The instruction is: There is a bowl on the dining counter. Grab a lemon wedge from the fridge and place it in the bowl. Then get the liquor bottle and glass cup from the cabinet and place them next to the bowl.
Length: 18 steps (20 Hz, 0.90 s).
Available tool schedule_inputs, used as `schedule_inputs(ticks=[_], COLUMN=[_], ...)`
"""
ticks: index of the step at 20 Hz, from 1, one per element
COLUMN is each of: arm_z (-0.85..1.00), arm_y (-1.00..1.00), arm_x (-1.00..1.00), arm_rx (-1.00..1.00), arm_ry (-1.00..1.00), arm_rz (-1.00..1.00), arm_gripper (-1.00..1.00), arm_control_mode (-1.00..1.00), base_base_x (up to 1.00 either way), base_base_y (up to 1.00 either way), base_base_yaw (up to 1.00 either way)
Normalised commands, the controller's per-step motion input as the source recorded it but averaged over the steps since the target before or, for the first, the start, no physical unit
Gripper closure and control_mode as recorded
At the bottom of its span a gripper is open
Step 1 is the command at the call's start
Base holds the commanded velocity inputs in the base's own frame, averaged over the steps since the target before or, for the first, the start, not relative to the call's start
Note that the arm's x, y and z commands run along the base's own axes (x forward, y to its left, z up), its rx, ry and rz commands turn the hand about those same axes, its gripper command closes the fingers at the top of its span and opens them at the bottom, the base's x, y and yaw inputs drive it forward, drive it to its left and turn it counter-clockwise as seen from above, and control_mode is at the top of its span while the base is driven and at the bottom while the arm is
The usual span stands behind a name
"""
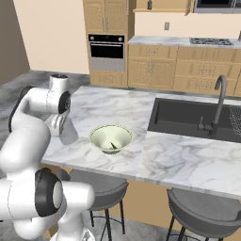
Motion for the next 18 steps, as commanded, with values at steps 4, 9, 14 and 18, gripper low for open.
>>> schedule_inputs(ticks=[4,9,14,18], arm_z=[-0.39,-0.47,-0.35,-0.28], arm_y=[0.00,-0.02,-0.08,-0.01], arm_x=[0.20,0.28,0.39,0.45], arm_rx=[0.00,0.00,0.02,0.01], arm_ry=[0.00,0.00,0.00,0.00], arm_rz=[0.13,0.10,0.08,0.05], arm_gripper=[1.00,1.00,1.00,1.00], arm_control_mode=[-1.00,-1.00,-1.00,-1.00], base_base_x=[0.00,0.00,0.00,0.00], base_base_y=[0.00,0.00,0.00,0.00], base_base_yaw=[0.00,0.00,0.00,0.00])
